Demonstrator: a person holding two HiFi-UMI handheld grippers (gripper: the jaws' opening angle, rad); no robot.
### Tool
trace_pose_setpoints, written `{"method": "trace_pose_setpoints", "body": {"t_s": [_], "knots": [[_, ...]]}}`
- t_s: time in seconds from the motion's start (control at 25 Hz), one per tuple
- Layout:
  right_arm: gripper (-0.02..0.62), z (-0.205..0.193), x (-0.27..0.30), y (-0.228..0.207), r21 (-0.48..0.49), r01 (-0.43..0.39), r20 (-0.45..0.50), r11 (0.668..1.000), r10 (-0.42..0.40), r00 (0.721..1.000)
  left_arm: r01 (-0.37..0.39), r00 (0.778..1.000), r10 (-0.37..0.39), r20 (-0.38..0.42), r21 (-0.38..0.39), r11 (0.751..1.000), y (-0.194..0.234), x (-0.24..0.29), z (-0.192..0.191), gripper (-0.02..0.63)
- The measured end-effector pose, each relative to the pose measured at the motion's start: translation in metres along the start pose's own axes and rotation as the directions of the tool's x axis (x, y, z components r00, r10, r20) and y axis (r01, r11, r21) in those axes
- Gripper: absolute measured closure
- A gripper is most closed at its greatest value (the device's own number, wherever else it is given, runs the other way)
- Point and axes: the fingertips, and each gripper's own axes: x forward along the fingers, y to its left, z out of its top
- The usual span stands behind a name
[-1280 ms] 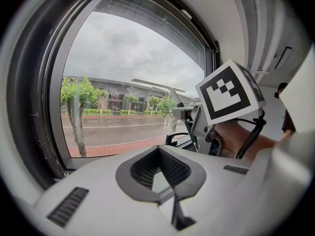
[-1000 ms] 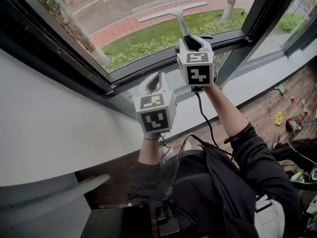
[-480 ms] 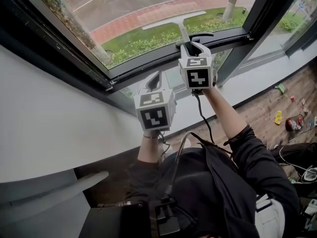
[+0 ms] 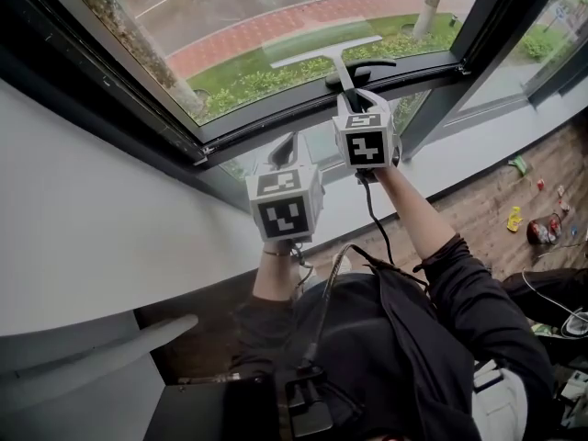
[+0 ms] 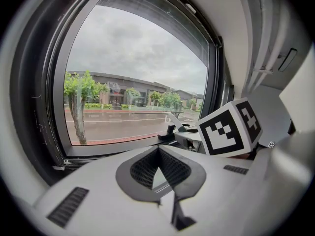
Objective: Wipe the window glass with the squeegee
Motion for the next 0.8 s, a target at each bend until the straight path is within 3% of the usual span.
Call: {"method": "trace_pose_setpoints", "body": {"t_s": [0.8], "knots": [[0.502, -0.037, 0.012, -0.002, -0.005, -0.007, -0.090, 1.000, 0.007, 0.996, -0.010, 1.000, 0.010, -0.011, -0.004, 1.000, 0.000, 0.003, -0.003, 0.607]]}}
